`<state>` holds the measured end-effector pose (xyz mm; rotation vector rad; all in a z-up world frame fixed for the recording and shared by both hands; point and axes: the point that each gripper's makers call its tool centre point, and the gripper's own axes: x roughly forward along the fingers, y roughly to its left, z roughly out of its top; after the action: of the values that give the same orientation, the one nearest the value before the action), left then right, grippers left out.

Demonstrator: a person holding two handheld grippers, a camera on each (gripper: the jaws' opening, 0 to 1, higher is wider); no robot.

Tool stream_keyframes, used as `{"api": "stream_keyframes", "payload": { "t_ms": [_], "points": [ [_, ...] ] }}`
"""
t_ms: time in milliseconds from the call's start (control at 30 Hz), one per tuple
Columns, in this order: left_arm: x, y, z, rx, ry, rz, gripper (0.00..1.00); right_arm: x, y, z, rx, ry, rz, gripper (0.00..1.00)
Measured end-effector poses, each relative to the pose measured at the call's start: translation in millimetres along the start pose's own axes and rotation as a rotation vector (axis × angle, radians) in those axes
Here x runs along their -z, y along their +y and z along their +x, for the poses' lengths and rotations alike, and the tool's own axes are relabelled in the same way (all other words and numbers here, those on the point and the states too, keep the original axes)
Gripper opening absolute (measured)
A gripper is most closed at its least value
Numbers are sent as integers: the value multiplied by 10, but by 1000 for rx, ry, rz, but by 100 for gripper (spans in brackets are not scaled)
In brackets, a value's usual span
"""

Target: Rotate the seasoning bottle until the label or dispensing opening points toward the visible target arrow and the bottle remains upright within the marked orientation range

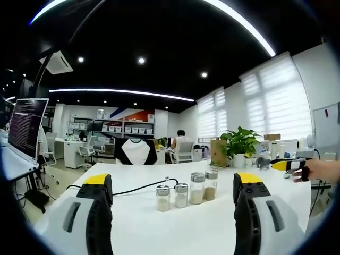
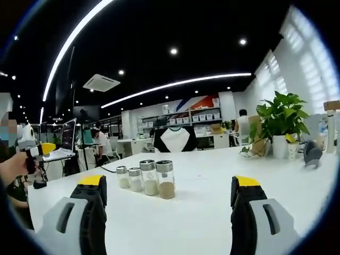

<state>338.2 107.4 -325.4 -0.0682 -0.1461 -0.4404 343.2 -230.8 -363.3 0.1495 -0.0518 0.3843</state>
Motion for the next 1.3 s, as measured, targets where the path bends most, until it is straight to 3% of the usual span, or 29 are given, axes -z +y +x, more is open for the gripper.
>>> {"api": "stream_keyframes", "payload": {
  "t_ms": [100, 333, 400, 533, 600, 667, 733, 833, 900, 1033, 1167, 1233, 1300],
  "points": [
    [20, 40, -9, -3, 3, -8, 100, 20, -44, -22, 23, 31, -74, 100],
    [-85, 177, -74, -30, -8, 17, 100, 71, -47, 4, 4, 116, -85, 100],
    [-85, 242, -78, -60, -6, 4, 100, 56, -48, 17, -1, 115, -81, 100],
    [-76, 241, -75, -47, -13, -3, 100, 21, -34, 53, 0, 90, -98, 100],
    [-45, 240, -74, -51, -1, 14, 100, 67, 19, 68, -22, 110, -115, 100],
    [65, 264, -75, -67, 56, 70, 100, 144, 84, 82, -51, 139, -124, 100],
    [78, 269, -57, -61, 51, 49, 100, 205, 126, 99, -63, 172, -167, 100],
    [74, 273, -25, -48, 49, 12, 100, 191, 153, 144, -69, 167, -167, 100],
    [71, 295, 7, -49, 56, 15, 100, 193, 268, 170, -110, 163, -107, 100],
    [-2, 303, 98, -39, 48, 30, 100, 219, 245, 248, -97, 176, -143, 100],
    [-52, 295, 139, -28, 45, 72, 100, 123, 221, 337, -100, 129, -119, 100],
    [-60, 295, 136, -26, 38, 71, 100, 92, 223, 368, -100, 116, -69, 100],
    [-41, 294, 120, -10, 32, 47, 100, 63, 223, 389, -101, 98, -89, 100]
  ]
}}
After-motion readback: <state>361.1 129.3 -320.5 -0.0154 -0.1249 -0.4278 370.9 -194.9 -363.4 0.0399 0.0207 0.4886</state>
